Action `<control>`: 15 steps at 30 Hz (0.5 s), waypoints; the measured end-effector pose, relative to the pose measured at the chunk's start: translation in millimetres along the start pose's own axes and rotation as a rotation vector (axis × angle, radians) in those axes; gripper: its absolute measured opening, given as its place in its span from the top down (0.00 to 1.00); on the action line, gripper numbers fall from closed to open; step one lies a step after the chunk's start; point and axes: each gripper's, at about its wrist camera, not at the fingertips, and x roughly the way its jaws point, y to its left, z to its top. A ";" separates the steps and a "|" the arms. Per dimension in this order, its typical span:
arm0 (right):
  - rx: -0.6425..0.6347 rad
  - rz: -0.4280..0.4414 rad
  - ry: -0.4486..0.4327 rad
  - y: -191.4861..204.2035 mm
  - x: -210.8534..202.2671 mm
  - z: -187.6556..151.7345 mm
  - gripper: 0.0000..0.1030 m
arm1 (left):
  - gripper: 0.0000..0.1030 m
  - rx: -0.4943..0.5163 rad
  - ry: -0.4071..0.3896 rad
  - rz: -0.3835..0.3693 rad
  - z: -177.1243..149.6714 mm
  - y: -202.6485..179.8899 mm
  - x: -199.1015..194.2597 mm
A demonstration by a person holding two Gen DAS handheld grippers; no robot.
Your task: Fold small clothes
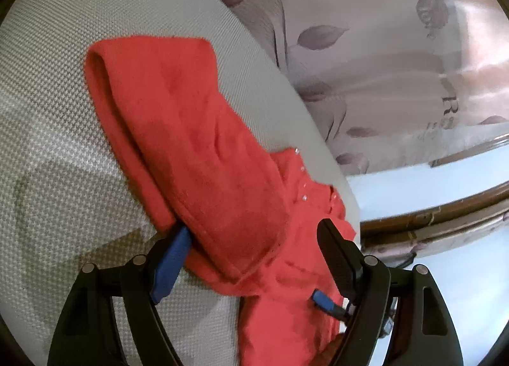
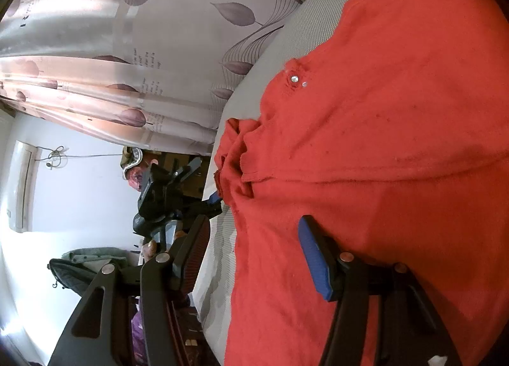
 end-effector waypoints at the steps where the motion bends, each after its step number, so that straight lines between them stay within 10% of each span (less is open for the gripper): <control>1: 0.001 0.001 0.000 -0.3 0.0 0.2 0.46 | 0.63 0.000 -0.008 0.003 -0.3 0.2 0.2; 2: 0.002 0.001 -0.001 -0.4 -0.3 -0.1 0.46 | 0.95 0.007 -0.007 0.020 -0.8 -0.9 1.7; 7: -0.007 0.004 -0.017 4.9 -6.5 -1.6 0.44 | 0.96 0.113 -0.082 0.076 -13.0 -38.1 -8.9; 15: -0.048 0.055 -0.111 16.7 -54.9 -4.9 0.44 | 0.96 0.236 -0.109 -0.064 -38.2 -157.5 -6.8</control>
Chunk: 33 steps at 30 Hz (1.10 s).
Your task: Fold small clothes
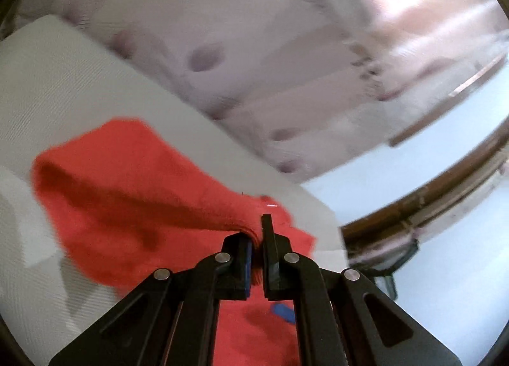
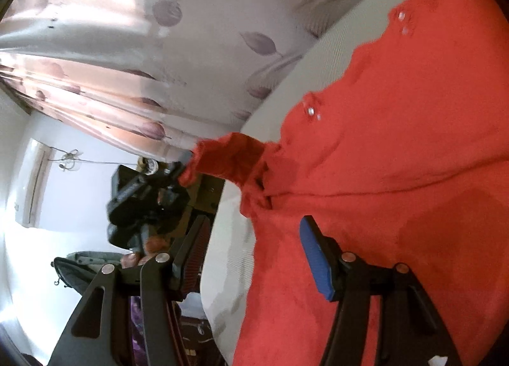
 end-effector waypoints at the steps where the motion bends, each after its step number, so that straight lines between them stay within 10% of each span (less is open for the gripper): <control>1: -0.001 0.006 -0.012 0.2 -7.3 0.3 0.44 | 0.96 0.001 0.008 -0.017 -2.6 -9.1 7.3; 12: 0.012 0.000 -0.161 -27.0 -105.3 3.4 0.44 | 0.96 -0.023 0.210 -0.143 -58.2 -97.3 142.6; 21: 0.063 0.008 -0.219 -56.5 -146.0 8.3 0.44 | 0.93 -0.053 0.386 -0.141 -105.0 -85.9 227.1; 25: 0.094 0.037 -0.222 -65.0 -145.2 12.6 0.44 | 0.38 -0.017 0.398 -0.155 -112.2 -95.2 228.9; 28: 0.121 0.068 -0.223 -69.9 -140.5 18.0 0.44 | 0.17 -0.037 0.362 -0.200 -108.2 -94.5 211.6; 33: 0.158 0.050 -0.224 -75.1 -133.9 27.1 0.44 | 0.13 -0.027 0.243 -0.165 -100.7 -65.3 162.4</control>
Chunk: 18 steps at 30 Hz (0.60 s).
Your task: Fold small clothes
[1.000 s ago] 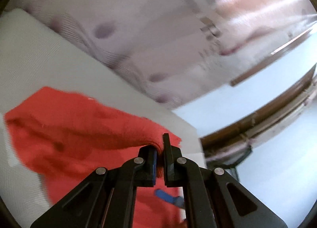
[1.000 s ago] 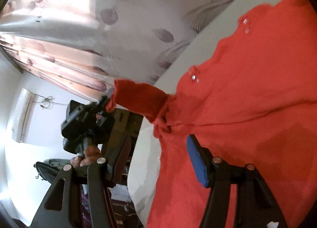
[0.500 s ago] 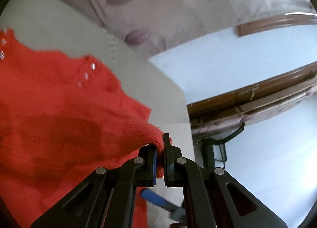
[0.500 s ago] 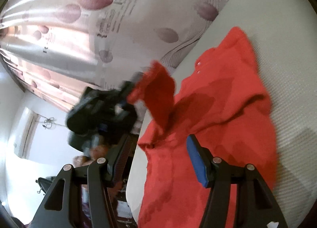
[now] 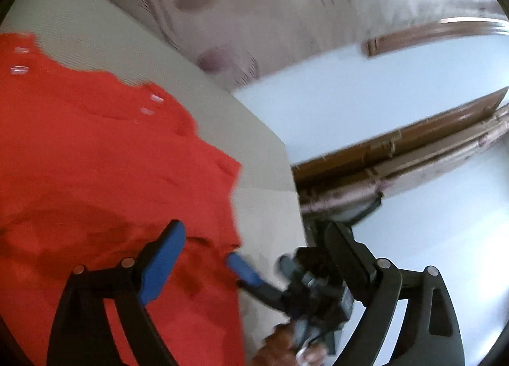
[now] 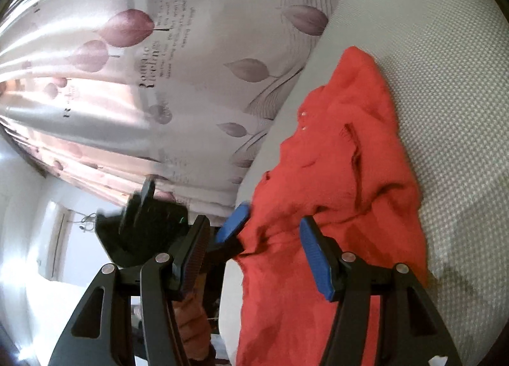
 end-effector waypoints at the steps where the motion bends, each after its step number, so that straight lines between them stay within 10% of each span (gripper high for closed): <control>1: 0.005 -0.004 0.000 -0.5 0.0 0.5 0.44 | 0.13 0.012 -0.030 0.044 -3.3 9.0 -12.1; 6: -0.037 -0.102 -0.042 4.1 -5.8 7.5 0.44 | 0.13 0.117 -0.249 0.391 -43.4 59.2 -78.9; 18: -0.070 -0.353 0.028 0.0 34.0 28.9 0.52 | 0.13 0.067 -0.437 0.440 -83.5 97.4 -119.3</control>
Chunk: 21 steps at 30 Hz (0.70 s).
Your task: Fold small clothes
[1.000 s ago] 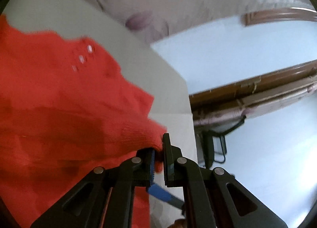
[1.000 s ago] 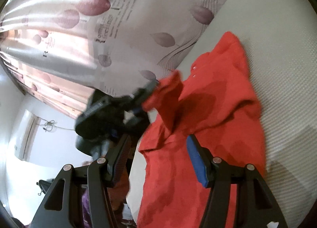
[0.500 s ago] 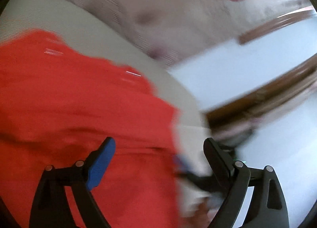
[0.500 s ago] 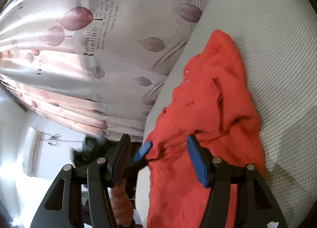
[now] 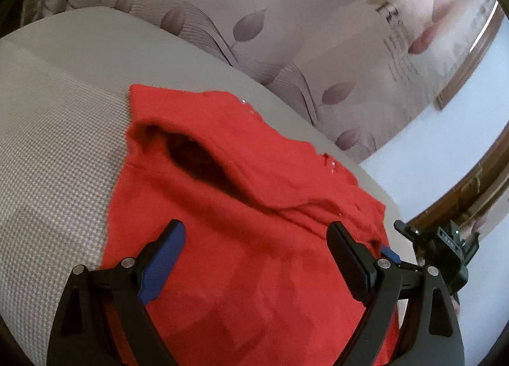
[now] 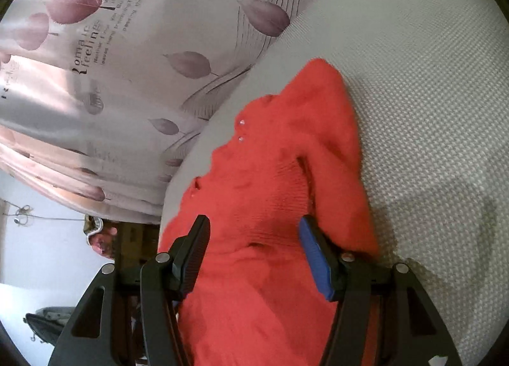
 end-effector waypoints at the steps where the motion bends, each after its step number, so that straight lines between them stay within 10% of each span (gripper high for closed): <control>1: -0.022 -0.024 -0.004 4.3 0.9 1.2 0.79 | 0.13 -0.008 -0.008 -0.002 -0.3 2.6 -2.5; 2: -0.055 -0.058 0.003 10.2 4.3 3.1 0.96 | 0.13 -0.020 -0.018 0.003 -1.0 4.8 -4.1; 11: -0.222 -0.097 -0.021 50.3 -6.5 22.9 0.97 | 0.12 -0.067 -0.055 0.017 1.3 7.5 -6.6; 21: -0.021 -0.010 0.037 3.9 -25.1 15.6 0.88 | 0.12 -0.075 -0.059 0.007 0.6 9.0 -8.3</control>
